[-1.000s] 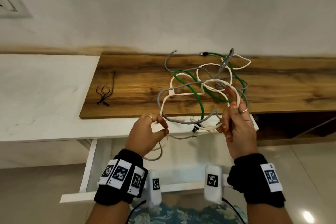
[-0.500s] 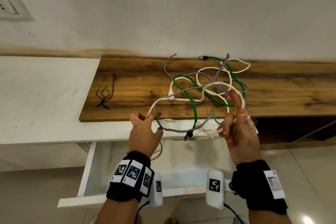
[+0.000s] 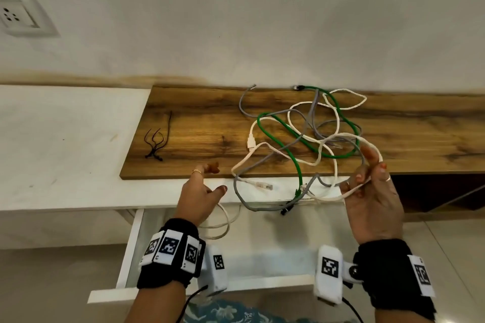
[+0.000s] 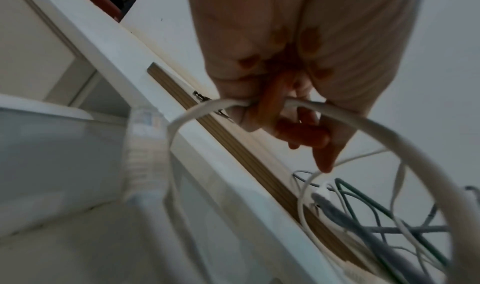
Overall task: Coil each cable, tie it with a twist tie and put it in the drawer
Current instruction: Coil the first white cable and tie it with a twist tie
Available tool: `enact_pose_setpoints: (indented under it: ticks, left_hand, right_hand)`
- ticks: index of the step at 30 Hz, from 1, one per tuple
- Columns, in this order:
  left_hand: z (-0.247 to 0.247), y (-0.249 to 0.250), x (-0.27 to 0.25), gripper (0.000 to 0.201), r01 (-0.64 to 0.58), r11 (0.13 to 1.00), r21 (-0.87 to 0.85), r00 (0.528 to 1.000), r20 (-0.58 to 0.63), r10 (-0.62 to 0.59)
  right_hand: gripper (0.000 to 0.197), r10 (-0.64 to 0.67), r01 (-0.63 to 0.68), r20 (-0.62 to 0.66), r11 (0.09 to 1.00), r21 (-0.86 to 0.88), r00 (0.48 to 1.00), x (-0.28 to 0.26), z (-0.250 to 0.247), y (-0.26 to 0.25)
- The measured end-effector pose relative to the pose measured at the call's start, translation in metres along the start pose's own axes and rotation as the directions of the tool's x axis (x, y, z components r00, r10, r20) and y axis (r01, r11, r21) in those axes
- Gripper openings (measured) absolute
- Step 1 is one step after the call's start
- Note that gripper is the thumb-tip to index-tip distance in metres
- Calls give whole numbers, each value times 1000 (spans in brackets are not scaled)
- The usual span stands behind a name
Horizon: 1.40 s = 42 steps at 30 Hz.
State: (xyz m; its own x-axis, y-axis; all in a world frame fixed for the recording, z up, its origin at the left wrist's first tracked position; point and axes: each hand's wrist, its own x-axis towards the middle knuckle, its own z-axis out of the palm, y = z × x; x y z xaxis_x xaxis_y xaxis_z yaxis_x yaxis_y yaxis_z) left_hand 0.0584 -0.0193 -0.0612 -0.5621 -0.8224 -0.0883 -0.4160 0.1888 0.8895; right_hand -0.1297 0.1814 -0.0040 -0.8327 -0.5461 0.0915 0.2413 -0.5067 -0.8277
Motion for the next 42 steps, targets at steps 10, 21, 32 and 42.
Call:
enact_pose_setpoints:
  ticks: [10, 21, 32, 42]
  left_hand:
    - [29, 7, 2, 33, -48, 995, 84, 998, 43, 45]
    - [16, 26, -1, 20, -288, 957, -10, 873, -413, 258]
    - [21, 32, -14, 27, -752, 595, 285, 571, -170, 803]
    - [10, 24, -3, 35, -669, 739, 74, 674, -357, 647]
  right_hand:
    - [29, 58, -52, 176, 998, -42, 983, -1, -4, 12]
    - [38, -119, -9, -49, 322, -947, 992, 13, -24, 30]
    - [30, -14, 677, 684, 158, -718, 729, -2, 55, 75]
    - [25, 111, 485, 610, 504, -715, 785, -1, 36, 56]
